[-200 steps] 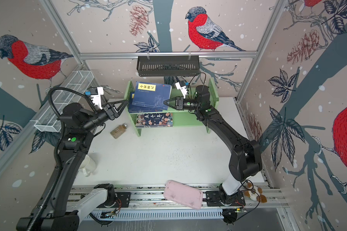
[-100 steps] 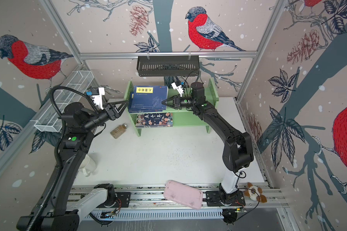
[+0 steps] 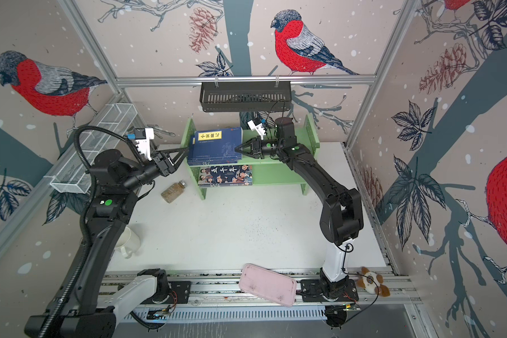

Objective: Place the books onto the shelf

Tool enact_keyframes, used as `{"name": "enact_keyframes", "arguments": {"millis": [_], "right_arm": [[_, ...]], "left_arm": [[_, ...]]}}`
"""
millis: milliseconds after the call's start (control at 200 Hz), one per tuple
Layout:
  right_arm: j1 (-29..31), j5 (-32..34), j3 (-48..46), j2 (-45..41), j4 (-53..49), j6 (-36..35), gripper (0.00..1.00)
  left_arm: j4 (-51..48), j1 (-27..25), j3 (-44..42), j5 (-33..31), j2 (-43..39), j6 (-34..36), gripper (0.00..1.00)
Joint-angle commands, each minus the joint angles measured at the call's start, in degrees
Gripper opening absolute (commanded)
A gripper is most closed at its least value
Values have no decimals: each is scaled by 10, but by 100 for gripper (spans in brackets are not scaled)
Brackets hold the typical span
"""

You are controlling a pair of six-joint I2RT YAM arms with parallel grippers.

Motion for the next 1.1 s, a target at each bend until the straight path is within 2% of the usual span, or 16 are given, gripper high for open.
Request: {"name": "enact_keyframes", "arguments": {"millis": [0,65,305,540,1095], "right_arm": [[0,-7,14,6,-18,-22,27],[-1,-2,19,10,-27,-26,32],[-3,28,22,5,-36,-26,37],[-7,74,39,6,-70,-40,42],[-12,160,39,-31,-73,-46,45]], "left_arm": [[28,0,-1,11,-1,3,58],[30,0,-1,12,0,3,58],[31,0,-2,11,-1,21,58],[-18,0,1,-39,-4,150,59],[-82,0,-17,-94,-16,338,61]]}}
